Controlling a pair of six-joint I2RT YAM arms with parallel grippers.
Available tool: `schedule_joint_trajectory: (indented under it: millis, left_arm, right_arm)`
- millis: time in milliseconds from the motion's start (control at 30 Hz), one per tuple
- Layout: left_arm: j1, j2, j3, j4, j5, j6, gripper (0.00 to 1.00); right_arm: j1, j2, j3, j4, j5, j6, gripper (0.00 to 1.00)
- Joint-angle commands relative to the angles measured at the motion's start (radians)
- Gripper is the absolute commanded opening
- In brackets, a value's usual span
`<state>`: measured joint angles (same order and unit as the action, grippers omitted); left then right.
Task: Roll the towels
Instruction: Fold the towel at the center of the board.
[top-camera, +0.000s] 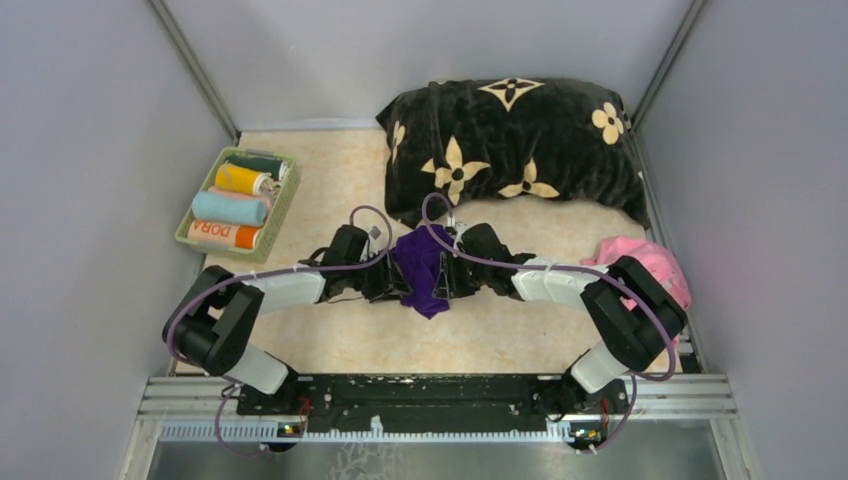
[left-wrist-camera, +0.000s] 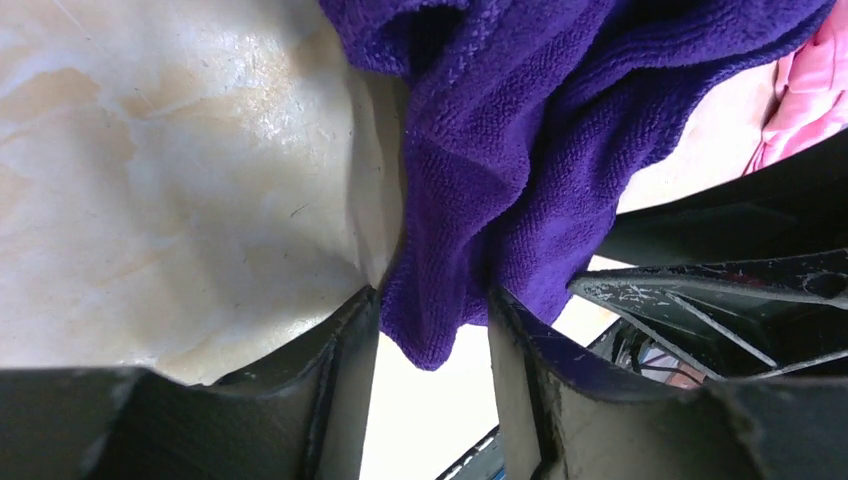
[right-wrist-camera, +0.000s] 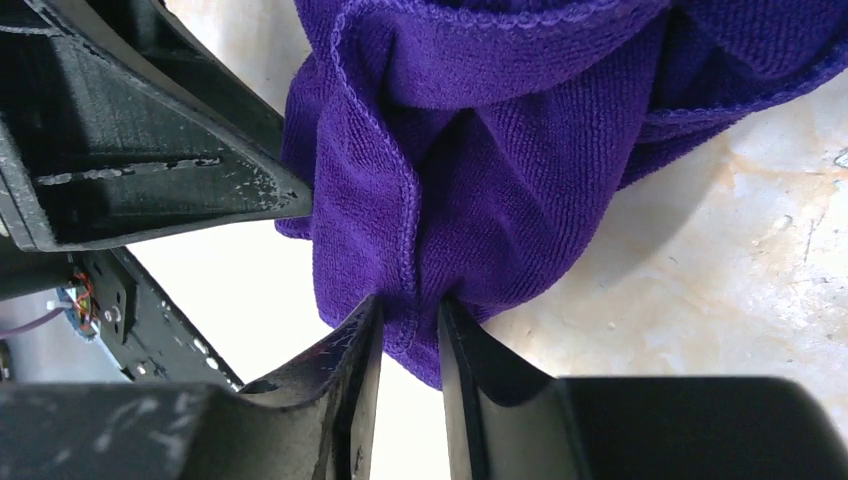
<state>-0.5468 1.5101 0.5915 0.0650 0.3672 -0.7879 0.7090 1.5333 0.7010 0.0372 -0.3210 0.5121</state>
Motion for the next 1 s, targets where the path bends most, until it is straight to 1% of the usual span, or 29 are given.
schedule_joint_trajectory:
  millis: [0, 133, 200, 300, 333, 467, 633, 767, 867, 967]
  left_arm:
    - [-0.001, 0.039, -0.017, -0.013, 0.008, 0.021, 0.47]
    - [0.0, 0.013, -0.021, -0.022, -0.016, 0.027, 0.24]
    - [0.001, -0.005, -0.013, -0.045, -0.044, 0.037, 0.15]
    - [0.016, -0.052, 0.004, -0.097, -0.085, 0.061, 0.02]
    - [0.031, -0.072, 0.01, -0.119, -0.1, 0.07, 0.0]
    - [0.118, -0.19, 0.049, -0.263, -0.181, 0.138, 0.0]
    - [0.23, -0.339, 0.147, -0.465, -0.335, 0.254, 0.0]
    - [0.281, -0.437, 0.23, -0.543, -0.442, 0.327, 0.0]
    - [0.297, -0.475, 0.3, -0.557, -0.444, 0.361, 0.0]
    - [0.298, -0.476, 0.389, -0.568, -0.417, 0.391, 0.0]
  right_arm:
    - [0.009, 0.005, 0.04, 0.045, -0.02, 0.013, 0.23]
    - [0.009, -0.015, 0.06, -0.009, 0.009, -0.01, 0.12]
    - [0.008, -0.035, 0.069, -0.046, 0.043, -0.023, 0.05]
    - [0.0, -0.079, 0.096, -0.138, 0.113, -0.06, 0.02]
    - [-0.008, -0.099, 0.106, -0.177, 0.143, -0.073, 0.01]
    - [-0.071, -0.188, 0.145, -0.322, 0.268, -0.131, 0.0]
    - [-0.171, -0.297, 0.216, -0.508, 0.444, -0.189, 0.0]
    - [-0.243, -0.359, 0.295, -0.592, 0.533, -0.206, 0.0]
    - [-0.255, -0.396, 0.353, -0.614, 0.554, -0.23, 0.0]
    - [-0.255, -0.41, 0.406, -0.604, 0.562, -0.248, 0.0]
